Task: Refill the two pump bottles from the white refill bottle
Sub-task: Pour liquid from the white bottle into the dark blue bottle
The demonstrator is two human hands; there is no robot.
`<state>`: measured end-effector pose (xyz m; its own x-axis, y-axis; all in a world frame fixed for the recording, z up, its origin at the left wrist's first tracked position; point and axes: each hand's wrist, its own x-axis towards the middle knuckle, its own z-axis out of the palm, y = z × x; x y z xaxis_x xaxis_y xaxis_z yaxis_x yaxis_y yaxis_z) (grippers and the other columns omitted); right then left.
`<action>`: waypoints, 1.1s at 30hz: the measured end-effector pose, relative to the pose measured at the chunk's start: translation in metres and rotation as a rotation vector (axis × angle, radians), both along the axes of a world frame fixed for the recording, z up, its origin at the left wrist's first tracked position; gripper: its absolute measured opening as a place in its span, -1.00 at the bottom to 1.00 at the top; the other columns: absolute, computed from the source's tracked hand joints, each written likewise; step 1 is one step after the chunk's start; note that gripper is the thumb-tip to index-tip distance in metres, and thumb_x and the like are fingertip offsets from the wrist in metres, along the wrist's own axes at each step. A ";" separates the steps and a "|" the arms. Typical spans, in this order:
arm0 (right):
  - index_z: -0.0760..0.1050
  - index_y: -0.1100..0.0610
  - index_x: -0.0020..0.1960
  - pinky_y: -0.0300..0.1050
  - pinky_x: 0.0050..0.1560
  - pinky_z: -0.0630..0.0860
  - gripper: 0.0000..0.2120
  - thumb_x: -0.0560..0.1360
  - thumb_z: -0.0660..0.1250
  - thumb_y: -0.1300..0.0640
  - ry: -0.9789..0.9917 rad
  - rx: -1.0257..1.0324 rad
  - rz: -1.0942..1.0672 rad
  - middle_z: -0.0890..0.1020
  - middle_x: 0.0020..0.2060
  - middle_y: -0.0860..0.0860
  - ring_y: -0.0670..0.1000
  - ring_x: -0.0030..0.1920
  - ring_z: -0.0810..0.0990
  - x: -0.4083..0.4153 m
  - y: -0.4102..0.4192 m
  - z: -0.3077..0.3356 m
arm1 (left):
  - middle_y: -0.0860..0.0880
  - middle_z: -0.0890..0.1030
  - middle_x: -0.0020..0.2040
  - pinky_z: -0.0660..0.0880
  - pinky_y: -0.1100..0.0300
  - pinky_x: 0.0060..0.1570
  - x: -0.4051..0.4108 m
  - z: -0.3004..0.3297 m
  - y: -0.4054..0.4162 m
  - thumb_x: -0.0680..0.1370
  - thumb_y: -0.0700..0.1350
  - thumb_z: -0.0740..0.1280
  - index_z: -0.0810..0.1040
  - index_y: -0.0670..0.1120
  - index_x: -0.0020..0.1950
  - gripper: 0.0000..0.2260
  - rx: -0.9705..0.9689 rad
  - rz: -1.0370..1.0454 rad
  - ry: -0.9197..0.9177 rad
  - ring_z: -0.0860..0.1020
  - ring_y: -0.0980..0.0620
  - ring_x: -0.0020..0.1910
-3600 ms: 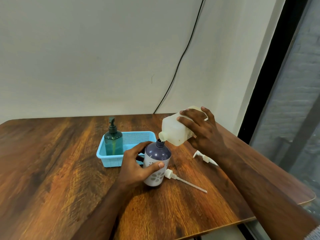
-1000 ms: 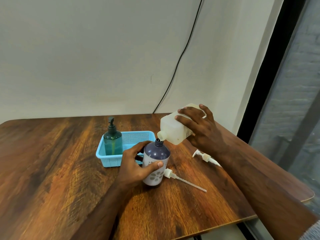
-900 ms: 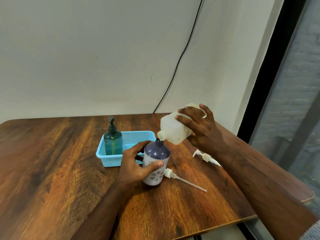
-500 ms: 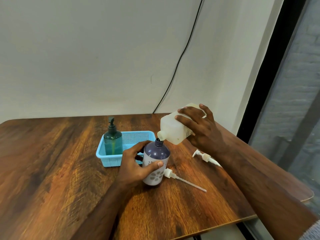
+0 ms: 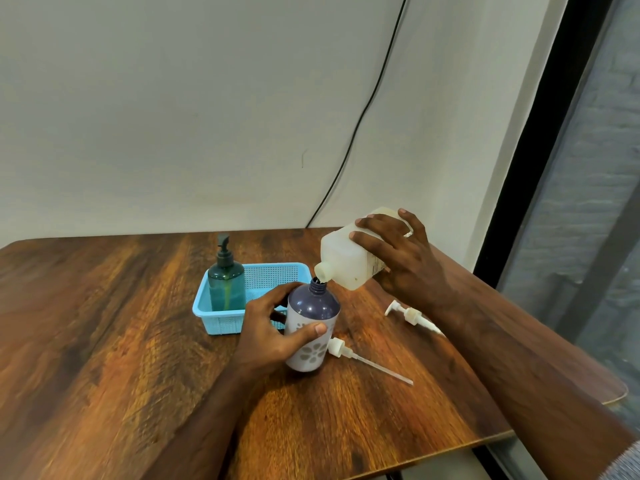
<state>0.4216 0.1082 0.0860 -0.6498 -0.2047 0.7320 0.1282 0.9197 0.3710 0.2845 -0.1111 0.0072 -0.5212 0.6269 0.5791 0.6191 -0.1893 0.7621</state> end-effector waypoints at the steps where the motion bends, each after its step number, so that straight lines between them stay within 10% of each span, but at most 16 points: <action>1: 0.30 0.00 0.39 0.41 0.41 0.23 -0.38 0.38 0.42 0.01 0.000 0.000 -0.002 0.53 0.34 0.17 0.23 0.34 0.50 0.000 0.000 0.000 | 0.30 0.62 0.08 0.51 0.43 -0.11 0.000 0.000 0.000 0.25 0.23 0.51 0.49 0.27 0.17 -0.49 0.001 -0.001 0.000 0.58 0.29 0.08; 33: 0.29 -0.01 0.40 0.34 0.47 0.17 -0.43 0.43 0.35 -0.03 -0.001 0.039 -0.016 0.52 0.36 0.15 0.21 0.37 0.46 -0.001 0.005 -0.001 | 0.32 0.64 0.06 0.51 0.41 -0.10 0.000 0.000 0.000 0.26 0.23 0.51 0.51 0.25 0.16 -0.50 0.002 -0.008 0.007 0.60 0.24 0.08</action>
